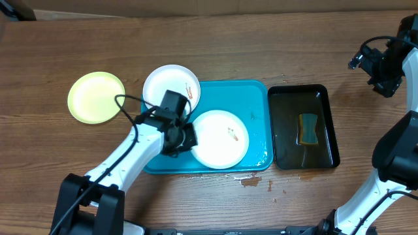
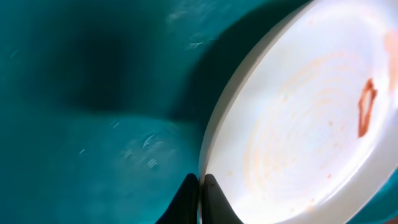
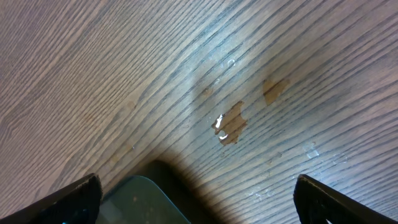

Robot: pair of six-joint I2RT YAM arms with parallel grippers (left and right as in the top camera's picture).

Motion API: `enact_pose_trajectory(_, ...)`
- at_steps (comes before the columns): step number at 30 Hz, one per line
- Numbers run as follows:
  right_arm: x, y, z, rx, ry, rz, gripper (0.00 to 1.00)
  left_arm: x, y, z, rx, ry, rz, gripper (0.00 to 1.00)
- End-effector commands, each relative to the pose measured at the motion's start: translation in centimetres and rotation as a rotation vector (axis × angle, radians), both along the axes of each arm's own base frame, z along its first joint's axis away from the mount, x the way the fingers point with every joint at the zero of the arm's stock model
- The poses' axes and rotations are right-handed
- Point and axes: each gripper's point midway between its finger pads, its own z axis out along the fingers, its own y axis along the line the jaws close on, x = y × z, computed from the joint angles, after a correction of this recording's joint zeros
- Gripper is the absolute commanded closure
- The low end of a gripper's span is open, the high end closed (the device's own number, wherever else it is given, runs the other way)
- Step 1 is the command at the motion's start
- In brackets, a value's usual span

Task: Clean dirty plates on tray and stack at the side
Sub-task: 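Grip the lower white plate's rim and slide it right across the blue tray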

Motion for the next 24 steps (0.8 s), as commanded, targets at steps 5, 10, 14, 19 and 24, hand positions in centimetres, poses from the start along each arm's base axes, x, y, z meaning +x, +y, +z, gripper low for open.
enact_pose_trajectory(5,0.4,0.0,1.7,-0.009,-0.043,-0.003,0.00,2.7,-2.3,1.3,-0.007,-0.132,0.049,0.96)
enact_pose_trajectory(10,0.4,0.0,1.7,-0.009,-0.043,-0.003,0.00,3.3,-3.4,0.3,-0.007,-0.146,0.041,0.96)
enact_pose_trajectory(14,0.4,0.0,1.7,-0.009,-0.043,-0.003,0.00,3.9,-3.5,-0.4,-0.005,-0.156,0.044,0.96)
enact_pose_trajectory(19,0.4,0.0,1.7,-0.009,-0.043,-0.003,0.00,4.2,-3.3,-0.5,0.015,-0.169,0.036,0.82)
enact_pose_trajectory(24,0.4,0.0,1.7,-0.009,-0.043,-0.003,0.00,5.0,-3.2,1.2,0.066,-0.199,-0.058,0.48)
